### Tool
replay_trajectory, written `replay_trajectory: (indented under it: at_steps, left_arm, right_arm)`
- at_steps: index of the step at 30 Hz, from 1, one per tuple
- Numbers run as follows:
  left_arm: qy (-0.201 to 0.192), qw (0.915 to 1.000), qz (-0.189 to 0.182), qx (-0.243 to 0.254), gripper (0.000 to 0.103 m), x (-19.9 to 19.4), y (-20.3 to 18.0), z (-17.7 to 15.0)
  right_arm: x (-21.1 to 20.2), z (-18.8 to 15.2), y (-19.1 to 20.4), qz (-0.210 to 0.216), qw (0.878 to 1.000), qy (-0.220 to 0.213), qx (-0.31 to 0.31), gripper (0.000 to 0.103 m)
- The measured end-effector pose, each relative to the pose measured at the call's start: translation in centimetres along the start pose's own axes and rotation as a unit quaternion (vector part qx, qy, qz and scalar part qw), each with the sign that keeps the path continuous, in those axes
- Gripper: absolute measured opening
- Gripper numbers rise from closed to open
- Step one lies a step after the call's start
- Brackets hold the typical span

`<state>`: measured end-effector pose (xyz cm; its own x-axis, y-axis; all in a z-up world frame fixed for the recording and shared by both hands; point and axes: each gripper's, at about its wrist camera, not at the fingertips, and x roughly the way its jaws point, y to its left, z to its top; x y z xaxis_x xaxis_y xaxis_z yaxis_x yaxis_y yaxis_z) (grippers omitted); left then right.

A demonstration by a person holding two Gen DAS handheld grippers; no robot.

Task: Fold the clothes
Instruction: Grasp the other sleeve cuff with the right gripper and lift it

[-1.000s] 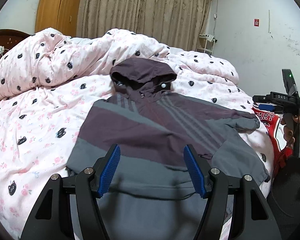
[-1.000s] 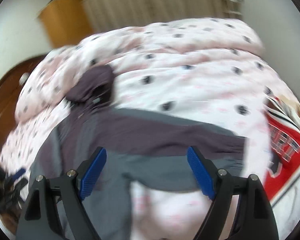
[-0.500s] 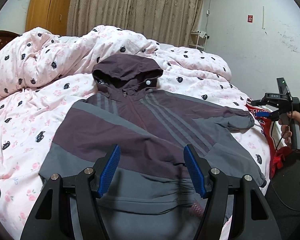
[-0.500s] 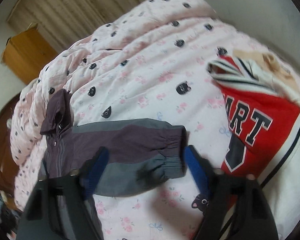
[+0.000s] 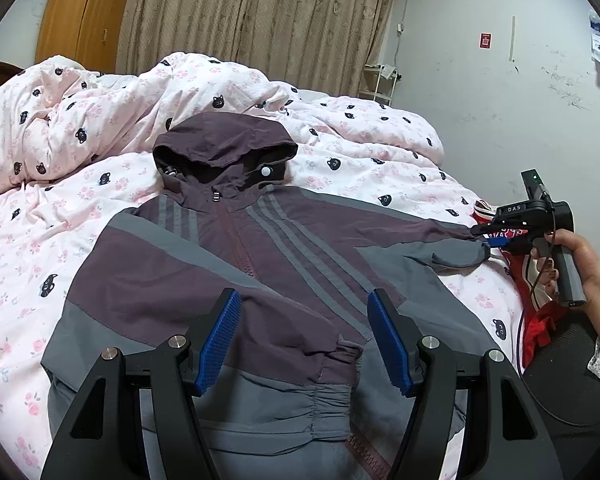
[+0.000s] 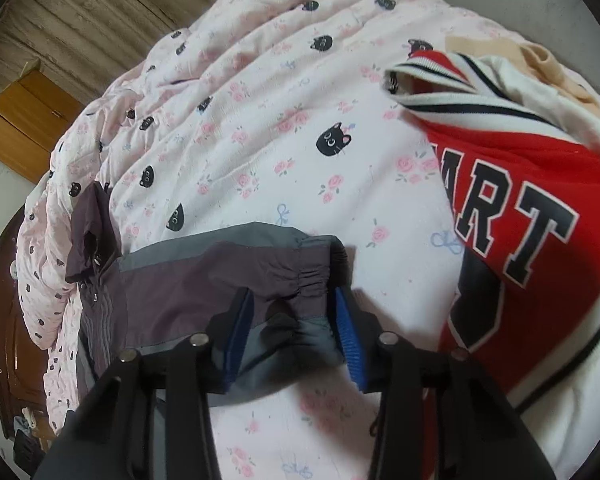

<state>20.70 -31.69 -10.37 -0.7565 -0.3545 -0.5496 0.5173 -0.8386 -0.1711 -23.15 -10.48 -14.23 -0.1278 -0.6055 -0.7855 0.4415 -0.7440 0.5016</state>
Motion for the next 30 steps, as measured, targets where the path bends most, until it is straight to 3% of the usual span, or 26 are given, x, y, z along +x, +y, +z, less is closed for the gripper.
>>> replay_trajectory:
  at_steps: [1,3,5,12,17,24,30]
  left_arm:
    - [0.0,1.0,0.0,0.0,0.061,0.1,0.0,0.0]
    - [0.001,1.0,0.001,-0.001,0.061,0.1,0.0,0.0]
    - [0.0,1.0,0.002,-0.002,0.061,0.1,0.1,0.0]
    - [-0.011,0.9999,0.01,-0.009,0.061,-0.4,0.9,0.1]
    - [-0.016,0.9994,0.02,-0.024,0.061,-0.9,2.2,0.2]
    - [-0.01,0.9977,0.035,-0.058,0.061,-1.4,4.6,0.0]
    - [0.022,0.9938,0.07,-0.084,0.061,-0.9,6.8,-0.8]
  right_arm:
    - [0.1,0.0,-0.1,0.0,1.0,0.002,0.002,0.032]
    - [0.0,0.0,-0.3,-0.007,1.0,-0.001,0.003,0.012]
    - [-0.2,0.0,-0.4,0.0,1.0,-0.006,0.007,0.006]
    - [-3.1,-0.7,2.9,0.008,0.996,-0.059,-0.059,0.004]
    - [-5.1,-1.9,7.8,0.044,0.989,-0.077,-0.119,0.004]
    - [-5.6,-5.0,16.7,0.108,0.971,-0.048,-0.207,0.004]
    - [-4.0,-9.1,24.3,0.152,0.952,-0.01,-0.266,0.004]
